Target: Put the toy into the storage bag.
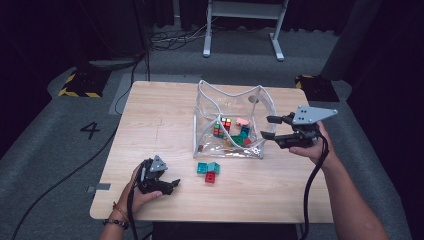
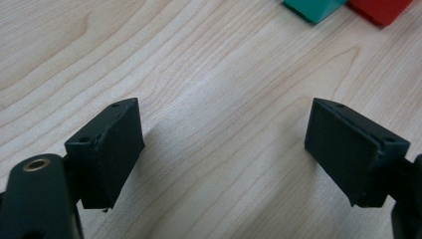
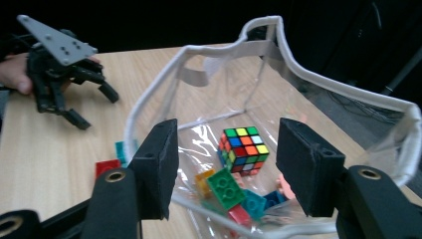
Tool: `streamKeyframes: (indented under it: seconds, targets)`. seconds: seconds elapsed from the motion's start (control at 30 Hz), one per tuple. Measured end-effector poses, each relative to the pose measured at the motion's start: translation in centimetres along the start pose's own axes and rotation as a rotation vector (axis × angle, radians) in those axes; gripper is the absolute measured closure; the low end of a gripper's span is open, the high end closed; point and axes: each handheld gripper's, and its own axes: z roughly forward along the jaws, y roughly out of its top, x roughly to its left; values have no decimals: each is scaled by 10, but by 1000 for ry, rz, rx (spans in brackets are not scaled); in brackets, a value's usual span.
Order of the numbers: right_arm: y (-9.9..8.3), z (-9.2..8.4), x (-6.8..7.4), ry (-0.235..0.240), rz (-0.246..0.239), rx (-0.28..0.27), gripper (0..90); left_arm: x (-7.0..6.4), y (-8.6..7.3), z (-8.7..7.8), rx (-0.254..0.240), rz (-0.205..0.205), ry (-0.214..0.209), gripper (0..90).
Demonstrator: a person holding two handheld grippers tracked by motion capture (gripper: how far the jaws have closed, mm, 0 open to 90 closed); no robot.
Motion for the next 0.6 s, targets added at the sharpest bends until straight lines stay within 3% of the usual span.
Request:
streamKeyframes:
  seconds: [0.2, 0.37, 0.6]
  targets:
    - [-10, 0, 23, 35, 23, -42, 411, 0, 0, 0, 0, 0, 1, 156]
    - [-20, 5, 43, 68, 13, -53, 408, 0, 0, 0, 0, 0, 1, 156]
    - [-30, 19, 67, 134, -1, -29, 409, 0, 0, 0, 1, 0, 1, 156]
